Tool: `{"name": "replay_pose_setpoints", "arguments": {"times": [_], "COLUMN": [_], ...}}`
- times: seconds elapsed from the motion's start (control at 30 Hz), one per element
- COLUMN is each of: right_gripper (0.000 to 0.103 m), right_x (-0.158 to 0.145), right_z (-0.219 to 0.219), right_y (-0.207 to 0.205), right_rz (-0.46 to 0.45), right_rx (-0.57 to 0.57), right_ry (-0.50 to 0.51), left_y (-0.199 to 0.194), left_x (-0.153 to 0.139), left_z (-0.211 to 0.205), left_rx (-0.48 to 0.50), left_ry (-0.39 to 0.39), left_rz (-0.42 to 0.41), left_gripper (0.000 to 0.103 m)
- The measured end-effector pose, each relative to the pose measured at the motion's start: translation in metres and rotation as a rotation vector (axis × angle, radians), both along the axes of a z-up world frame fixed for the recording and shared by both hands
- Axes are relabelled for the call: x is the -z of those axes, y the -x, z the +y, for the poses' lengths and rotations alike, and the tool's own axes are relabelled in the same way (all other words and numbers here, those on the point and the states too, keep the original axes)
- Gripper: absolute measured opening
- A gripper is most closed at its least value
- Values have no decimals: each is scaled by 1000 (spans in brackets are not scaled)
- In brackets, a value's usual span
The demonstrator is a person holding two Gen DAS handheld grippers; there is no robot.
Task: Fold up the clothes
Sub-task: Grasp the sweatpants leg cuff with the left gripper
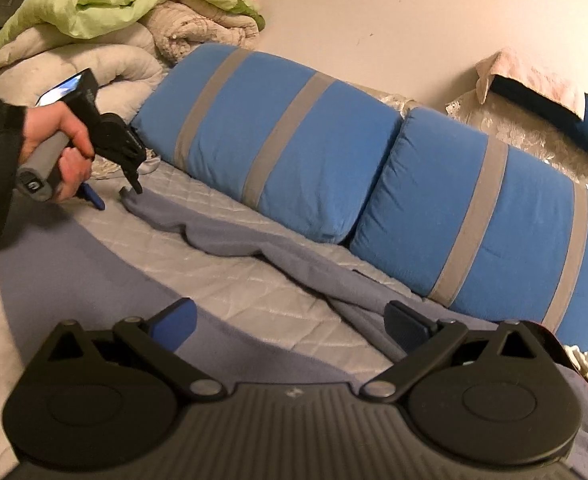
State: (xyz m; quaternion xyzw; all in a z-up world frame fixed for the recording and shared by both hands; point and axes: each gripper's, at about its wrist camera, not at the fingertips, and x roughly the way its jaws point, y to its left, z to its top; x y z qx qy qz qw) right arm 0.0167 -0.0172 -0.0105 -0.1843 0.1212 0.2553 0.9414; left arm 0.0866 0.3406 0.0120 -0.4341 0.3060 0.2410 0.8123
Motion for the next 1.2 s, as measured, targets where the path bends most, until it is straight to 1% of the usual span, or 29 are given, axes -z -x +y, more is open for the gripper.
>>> {"name": "replay_pose_setpoints", "arguments": {"times": [0.1, 0.27, 0.47, 0.53, 0.57, 0.67, 0.8, 0.97, 1.1, 1.13, 1.2], "right_gripper": [103, 103, 103, 103, 103, 103, 103, 103, 103, 103, 103], "right_x": [0, 0, 1, 1, 1, 1, 1, 1, 2, 3, 3], "right_z": [2, 0, -1, -1, -2, -2, -1, -3, -5, -6, -7], "right_y": [-4, -4, -6, -7, -7, -7, -8, -9, -12, -12, -12], "right_rz": [1, 12, 22, 25, 27, 30, 31, 29, 40, 42, 44], "right_rx": [28, 34, 41, 43, 44, 40, 35, 38, 53, 57, 60], "right_ry": [0, -4, -9, -11, -12, -12, -9, -5, -6, -7, -7], "left_y": [0, 0, 0, -1, -2, -4, -6, -4, -4, -4, -4], "left_x": [3, 10, 15, 14, 13, 12, 14, 15, 15, 14, 15], "left_z": [6, 15, 23, 23, 22, 19, 21, 25, 22, 21, 19], "left_rx": [-6, -29, -49, -59, -65, -66, -63, -76, -81, -82, -85], "left_ry": [48, 136, 199, 200, 194, 174, 184, 223, 208, 197, 179], "left_rz": [-38, -95, -137, -126, -113, -91, -96, -101, -96, -90, -76], "left_gripper": [60, 59, 58, 52, 48, 42, 38, 38, 36, 33, 21]}}
